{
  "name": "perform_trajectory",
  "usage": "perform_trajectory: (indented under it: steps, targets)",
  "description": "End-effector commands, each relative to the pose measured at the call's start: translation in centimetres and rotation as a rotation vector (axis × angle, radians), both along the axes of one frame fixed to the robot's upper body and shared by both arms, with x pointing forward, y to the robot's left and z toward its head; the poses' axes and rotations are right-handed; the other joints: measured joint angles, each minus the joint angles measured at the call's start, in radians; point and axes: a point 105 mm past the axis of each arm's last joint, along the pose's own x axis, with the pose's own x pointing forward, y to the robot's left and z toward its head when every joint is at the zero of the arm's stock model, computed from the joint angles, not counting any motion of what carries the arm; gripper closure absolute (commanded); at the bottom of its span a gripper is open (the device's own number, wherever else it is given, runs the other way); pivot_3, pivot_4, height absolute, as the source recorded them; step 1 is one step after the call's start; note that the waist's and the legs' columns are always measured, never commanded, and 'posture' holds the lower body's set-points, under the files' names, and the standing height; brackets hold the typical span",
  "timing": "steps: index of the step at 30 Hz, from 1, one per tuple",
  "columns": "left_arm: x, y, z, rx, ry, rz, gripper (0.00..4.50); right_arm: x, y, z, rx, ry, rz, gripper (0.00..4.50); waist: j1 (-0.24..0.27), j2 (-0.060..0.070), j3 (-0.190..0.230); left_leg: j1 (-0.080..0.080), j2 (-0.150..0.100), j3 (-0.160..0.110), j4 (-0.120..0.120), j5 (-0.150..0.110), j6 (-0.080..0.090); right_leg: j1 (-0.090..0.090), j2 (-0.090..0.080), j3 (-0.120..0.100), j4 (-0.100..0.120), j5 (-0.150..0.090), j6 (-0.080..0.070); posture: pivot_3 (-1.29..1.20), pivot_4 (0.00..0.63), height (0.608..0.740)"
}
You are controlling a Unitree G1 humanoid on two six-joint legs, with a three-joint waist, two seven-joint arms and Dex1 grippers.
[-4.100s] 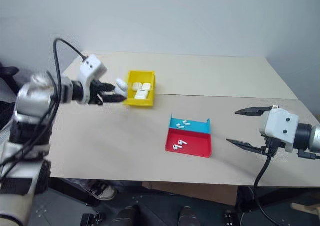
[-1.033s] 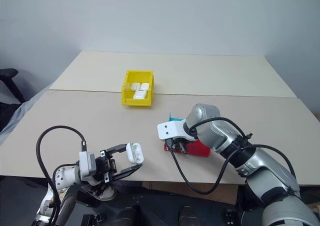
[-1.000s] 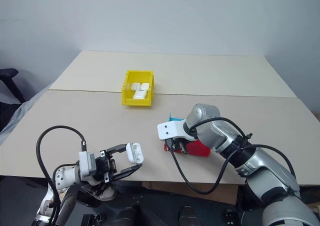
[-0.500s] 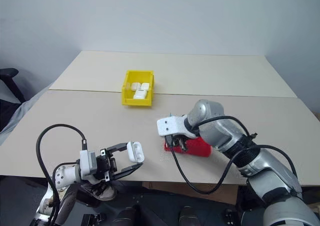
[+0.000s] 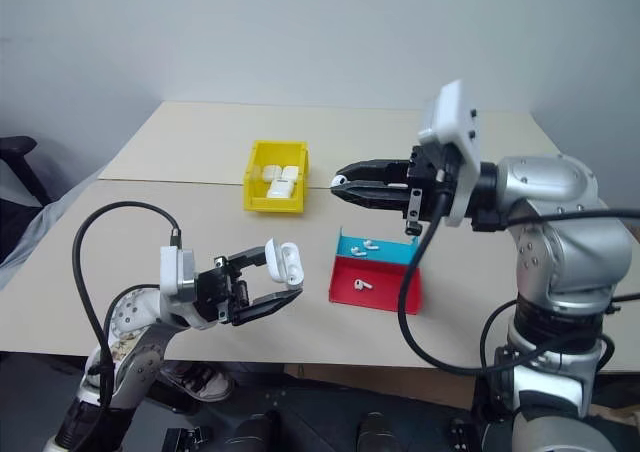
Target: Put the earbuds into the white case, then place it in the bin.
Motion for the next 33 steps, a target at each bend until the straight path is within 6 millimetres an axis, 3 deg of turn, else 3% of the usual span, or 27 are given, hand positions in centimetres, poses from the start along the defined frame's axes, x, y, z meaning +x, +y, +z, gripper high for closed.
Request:
perform_trajectory:
  steps: [1,4,7,21,33]
  targets:
    - [-0.8,-0.8,2.5,-0.067,-0.043,-0.099,1.74,-3.1,-0.1,1.9,0.214,-0.153,0.132,3.88,0.000,0.000,0.000,0.000,0.000,0.000,0.000,0.000,0.000,0.000,0.000,0.000,0.000,0.000,0.000,0.00,0.150,0.740]
    - [-0.8,-1.1,3.7,-0.079,-0.050,-0.139,1.74,-4.6,0.0,1.8,0.347,-0.209,0.235,3.88,0.000,0.000,0.000,0.000,0.000,-0.002,0.000,0.000,0.000,0.001,0.001,0.000,0.000,0.000,0.000,0.00,0.150,0.740]
    - [-1.2,-1.4,4.4,-0.081,-0.067,-0.186,1.74,-4.8,0.5,1.3,0.411,-0.223,0.279,3.88,-0.001,0.000,0.000,0.000,0.000,-0.002,0.000,0.000,0.000,0.002,0.001,0.000,0.000,0.000,0.000,0.00,0.150,0.740]
    - [-2.8,-1.1,4.9,-0.030,-0.093,-0.265,1.74,-3.1,1.7,-1.5,0.318,-0.241,0.308,3.88,-0.001,0.000,0.000,0.001,0.000,-0.003,0.000,0.000,0.000,0.002,0.001,0.000,0.000,0.000,-0.001,0.00,0.150,0.740]
    - [-2.6,-1.5,4.8,-0.021,-0.086,-0.268,1.74,-3.0,2.4,-2.4,0.285,-0.236,0.346,3.88,0.000,0.000,0.000,0.001,0.000,-0.003,0.000,0.000,0.000,0.002,0.001,0.000,-0.001,0.000,-0.001,0.00,0.150,0.740]
